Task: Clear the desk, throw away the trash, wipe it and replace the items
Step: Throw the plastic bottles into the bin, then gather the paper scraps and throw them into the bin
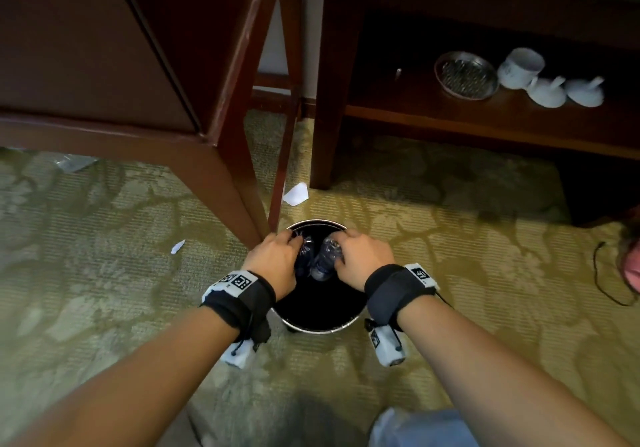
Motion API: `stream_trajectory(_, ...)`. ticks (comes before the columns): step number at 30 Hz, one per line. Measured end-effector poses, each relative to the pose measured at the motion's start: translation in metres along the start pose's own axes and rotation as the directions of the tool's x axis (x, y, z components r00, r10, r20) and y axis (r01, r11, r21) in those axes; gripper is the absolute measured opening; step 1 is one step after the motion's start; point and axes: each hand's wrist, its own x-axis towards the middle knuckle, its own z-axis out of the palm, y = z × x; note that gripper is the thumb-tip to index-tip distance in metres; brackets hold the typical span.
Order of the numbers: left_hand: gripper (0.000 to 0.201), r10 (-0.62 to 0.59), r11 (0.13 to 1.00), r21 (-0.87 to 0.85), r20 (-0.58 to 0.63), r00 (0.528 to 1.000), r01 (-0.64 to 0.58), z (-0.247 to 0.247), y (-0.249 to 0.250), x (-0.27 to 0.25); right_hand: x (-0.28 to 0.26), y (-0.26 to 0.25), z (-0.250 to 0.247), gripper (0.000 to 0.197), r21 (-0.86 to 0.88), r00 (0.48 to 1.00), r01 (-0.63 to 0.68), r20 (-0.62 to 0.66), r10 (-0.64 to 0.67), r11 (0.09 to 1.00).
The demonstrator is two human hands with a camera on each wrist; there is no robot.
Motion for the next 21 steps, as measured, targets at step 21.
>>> stream_trajectory(21,0.04,-0.068,0.99,-0.14,-0.23,0.971,0.036,-0.445,0.109,-0.272,-0.281,-0.104,-0.416,0.039,0.305,0.958,-0.136,-0.202,0.203,0.943)
